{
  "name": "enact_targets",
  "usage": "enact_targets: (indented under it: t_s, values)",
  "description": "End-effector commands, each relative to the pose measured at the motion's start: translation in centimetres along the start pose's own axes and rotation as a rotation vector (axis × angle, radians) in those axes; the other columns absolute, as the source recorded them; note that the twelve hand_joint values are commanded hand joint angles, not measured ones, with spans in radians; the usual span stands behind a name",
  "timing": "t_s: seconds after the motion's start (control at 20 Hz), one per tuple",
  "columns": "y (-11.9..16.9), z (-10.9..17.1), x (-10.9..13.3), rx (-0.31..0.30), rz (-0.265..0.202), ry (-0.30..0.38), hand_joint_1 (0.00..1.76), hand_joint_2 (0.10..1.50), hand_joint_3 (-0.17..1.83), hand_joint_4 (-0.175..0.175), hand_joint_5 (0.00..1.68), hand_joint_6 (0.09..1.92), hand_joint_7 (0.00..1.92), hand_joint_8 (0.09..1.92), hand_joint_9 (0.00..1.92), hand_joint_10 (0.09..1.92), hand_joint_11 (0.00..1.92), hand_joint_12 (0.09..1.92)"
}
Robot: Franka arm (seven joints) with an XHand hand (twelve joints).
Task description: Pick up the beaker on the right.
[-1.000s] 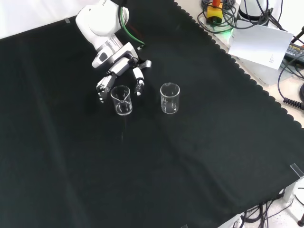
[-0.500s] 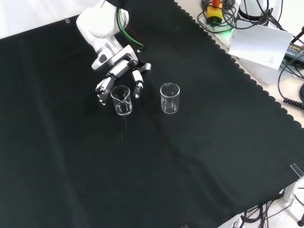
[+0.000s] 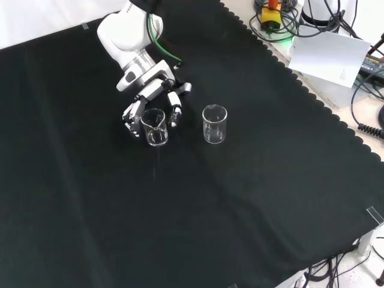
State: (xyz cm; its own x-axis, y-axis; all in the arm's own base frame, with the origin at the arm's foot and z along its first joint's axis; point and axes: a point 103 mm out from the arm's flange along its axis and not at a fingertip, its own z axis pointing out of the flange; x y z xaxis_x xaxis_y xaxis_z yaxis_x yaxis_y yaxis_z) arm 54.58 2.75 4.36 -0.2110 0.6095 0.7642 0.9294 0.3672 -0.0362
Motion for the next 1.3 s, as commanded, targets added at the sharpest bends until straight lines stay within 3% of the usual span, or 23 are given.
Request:
enact_targets:
  t_s: [0.05,0.55,0.8,0.9,0.95,1.05,1.15,1.3]
  values:
    - [0.3,0.1,0.1,-0.009,-0.004,0.025,0.98,0.5,0.73,0.005,0.39,0.64,0.39,0.7,0.58,0.55,0.11,1.34]
    - [0.5,0.4,-0.2,-0.016,0.018,0.032,0.98,0.5,0.74,0.003,0.36,0.65,0.37,0.7,0.57,0.55,0.13,1.35]
    - [0.6,0.4,-0.2,-0.024,0.029,0.044,0.98,0.53,0.73,0.002,0.46,0.73,0.43,0.7,0.61,0.56,0.2,1.33]
    - [0.6,0.2,-0.1,-0.052,0.047,0.016,1.01,0.57,0.72,0.018,0.69,0.78,0.62,0.69,0.77,0.54,0.38,1.31]
    - [0.6,0.1,0.0,-0.071,0.053,0.002,1.05,0.66,0.62,0.055,0.87,0.8,0.78,0.67,0.9,0.52,0.53,1.27]
    - [0.6,-0.2,0.1,-0.097,0.069,-0.028,1.15,0.79,0.44,0.046,1.09,0.77,1.06,0.65,1.14,0.45,0.9,1.08]
    - [0.5,-0.5,0.1,-0.134,0.076,-0.038,1.24,0.83,0.37,0.057,1.2,0.7,1.2,0.6,1.27,0.37,1.16,0.88]
    - [0.1,-1.2,0.4,-0.203,0.063,-0.051,1.28,0.78,0.4,0.066,1.31,0.52,1.34,0.43,1.39,0.23,1.28,0.73]
